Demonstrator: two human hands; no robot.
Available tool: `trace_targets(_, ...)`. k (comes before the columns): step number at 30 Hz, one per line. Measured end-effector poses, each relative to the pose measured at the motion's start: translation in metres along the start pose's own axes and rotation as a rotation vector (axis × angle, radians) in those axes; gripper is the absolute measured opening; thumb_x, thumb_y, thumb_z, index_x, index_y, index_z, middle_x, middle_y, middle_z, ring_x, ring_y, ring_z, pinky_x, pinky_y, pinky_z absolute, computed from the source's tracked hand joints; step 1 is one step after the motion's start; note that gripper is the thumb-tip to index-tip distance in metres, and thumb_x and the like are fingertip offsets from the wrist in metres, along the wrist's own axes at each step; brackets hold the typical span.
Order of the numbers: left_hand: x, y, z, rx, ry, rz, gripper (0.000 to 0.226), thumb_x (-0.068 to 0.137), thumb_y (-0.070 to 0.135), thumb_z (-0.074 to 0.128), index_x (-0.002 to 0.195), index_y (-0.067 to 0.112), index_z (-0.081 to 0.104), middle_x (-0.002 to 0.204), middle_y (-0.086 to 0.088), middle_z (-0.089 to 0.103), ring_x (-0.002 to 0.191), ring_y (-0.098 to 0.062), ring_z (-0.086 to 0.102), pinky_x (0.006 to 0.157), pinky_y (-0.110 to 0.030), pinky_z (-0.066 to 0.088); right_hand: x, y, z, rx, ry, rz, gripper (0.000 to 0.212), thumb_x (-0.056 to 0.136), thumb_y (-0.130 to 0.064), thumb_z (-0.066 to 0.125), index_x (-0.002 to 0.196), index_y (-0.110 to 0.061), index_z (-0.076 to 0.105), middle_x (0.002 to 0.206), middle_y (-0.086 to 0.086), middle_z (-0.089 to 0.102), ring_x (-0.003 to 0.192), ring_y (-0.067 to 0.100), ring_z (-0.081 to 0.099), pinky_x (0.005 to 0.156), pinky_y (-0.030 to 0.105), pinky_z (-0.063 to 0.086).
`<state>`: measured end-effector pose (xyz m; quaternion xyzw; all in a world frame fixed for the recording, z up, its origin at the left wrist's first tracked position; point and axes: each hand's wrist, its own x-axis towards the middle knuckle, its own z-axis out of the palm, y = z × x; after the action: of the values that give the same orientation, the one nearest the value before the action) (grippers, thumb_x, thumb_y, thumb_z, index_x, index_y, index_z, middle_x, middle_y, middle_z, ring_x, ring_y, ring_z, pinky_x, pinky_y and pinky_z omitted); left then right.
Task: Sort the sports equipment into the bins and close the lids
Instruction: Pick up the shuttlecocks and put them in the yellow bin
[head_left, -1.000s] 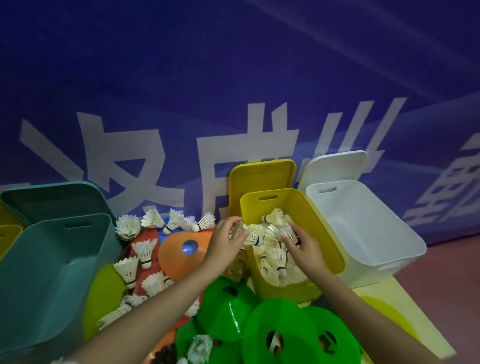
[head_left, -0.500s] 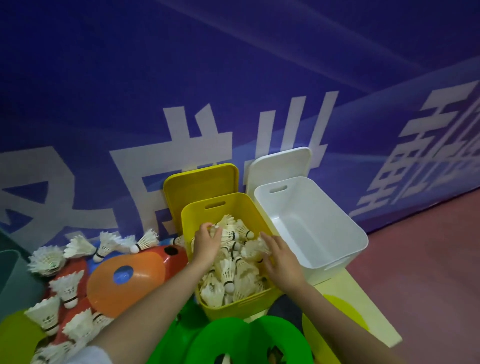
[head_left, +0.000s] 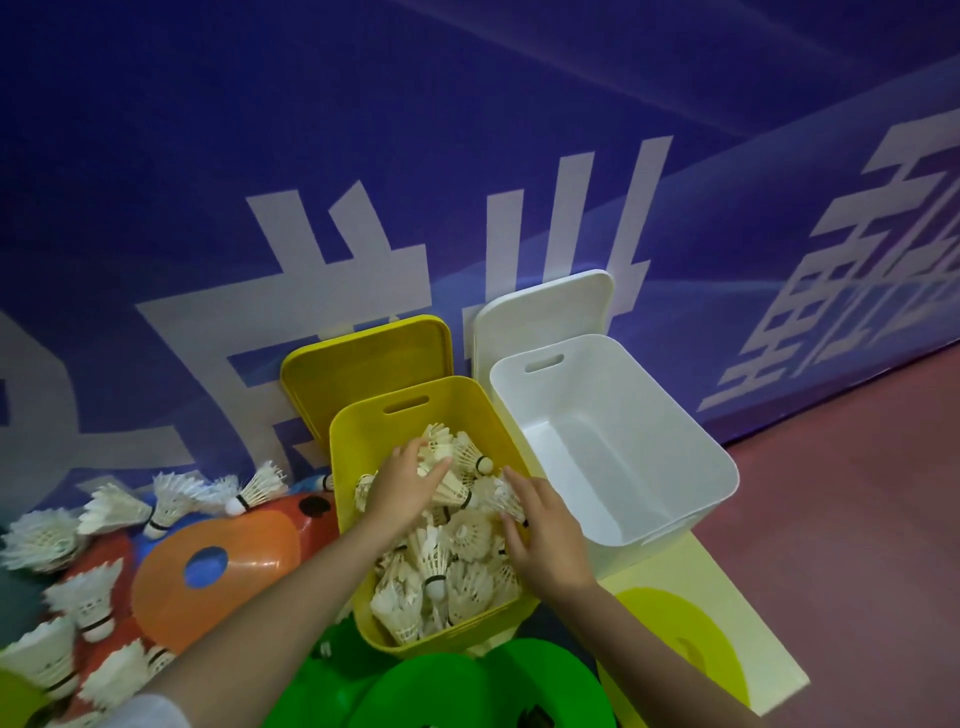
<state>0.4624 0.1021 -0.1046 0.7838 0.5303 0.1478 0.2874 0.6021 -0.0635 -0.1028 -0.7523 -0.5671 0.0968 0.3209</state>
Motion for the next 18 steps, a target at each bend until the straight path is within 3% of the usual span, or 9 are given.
trace_targets(5, -0.001, -0.024, -0.047, 0.036, 0.282, 0.193, 0.038, 0.094, 0.034, 0.053, 0.128, 0.016, 0.053, 0.132, -0.006, 0.047, 0.130, -0.026, 0.035, 0.107, -0.045, 0.034, 0.018, -0.012, -0.005, 0.046, -0.099, 0.043, 0.054, 0.097, -0.041, 0.047, 0.147, -0.024, 0.033, 0.144, -0.005, 0.046, 0.121, 0.015, 0.052, 0.097, 0.024, 0.038)
trace_targets(7, -0.005, -0.043, -0.055, 0.028, 0.345, 0.113, 0.040, 0.095, 0.021, 0.053, 0.134, 0.012, 0.048, 0.140, -0.011, 0.039, 0.136, -0.029, 0.027, 0.111, -0.049, 0.028, 0.031, -0.021, 0.003, 0.088, -0.089, 0.056, 0.053, 0.097, -0.042, 0.049, 0.145, -0.022, 0.038, 0.139, -0.003, 0.053, 0.114, 0.017, 0.057, 0.092, 0.027, 0.042)
trace_targets(11, -0.016, -0.071, -0.058, -0.105, 0.277, -0.097, 0.051, 0.101, 0.022, 0.040, 0.149, 0.014, 0.026, 0.150, -0.014, 0.029, 0.138, -0.029, 0.028, 0.109, -0.041, 0.029, 0.063, -0.039, 0.039, 0.093, -0.167, 0.089, 0.051, 0.098, -0.042, 0.045, 0.144, -0.021, 0.041, 0.141, 0.001, 0.051, 0.119, 0.020, 0.054, 0.093, 0.031, 0.043)
trace_targets(13, -0.023, -0.076, -0.056, -0.245, 0.195, -0.127, 0.052, 0.103, 0.024, 0.036, 0.152, 0.018, 0.019, 0.147, -0.011, 0.038, 0.127, -0.024, 0.044, 0.097, -0.034, 0.039, 0.080, -0.049, 0.060, 0.081, -0.206, 0.111, 0.049, 0.100, -0.037, 0.042, 0.146, -0.019, 0.036, 0.144, 0.007, 0.045, 0.121, 0.024, 0.052, 0.096, 0.034, 0.042)
trace_targets(15, -0.032, -0.078, -0.052, -0.336, 0.132, -0.148, 0.051, 0.104, 0.024, 0.033, 0.152, 0.024, 0.018, 0.134, -0.005, 0.052, 0.098, -0.008, 0.055, 0.079, -0.025, 0.045, 0.098, -0.059, 0.078, 0.065, -0.246, 0.129, 0.050, 0.100, -0.030, 0.039, 0.148, -0.015, 0.031, 0.146, 0.012, 0.038, 0.127, 0.029, 0.046, 0.101, 0.037, 0.040)
trace_targets(18, -0.043, -0.081, -0.048, -0.491, 0.132, -0.232, 0.047, 0.104, 0.029, 0.032, 0.150, 0.030, 0.023, 0.100, 0.013, 0.057, 0.070, 0.007, 0.041, 0.063, -0.012, 0.035, 0.127, -0.072, 0.101, 0.051, -0.283, 0.094, 0.051, 0.098, -0.024, 0.045, 0.145, -0.011, 0.031, 0.143, 0.014, 0.040, 0.123, 0.031, 0.048, 0.096, 0.039, 0.042)
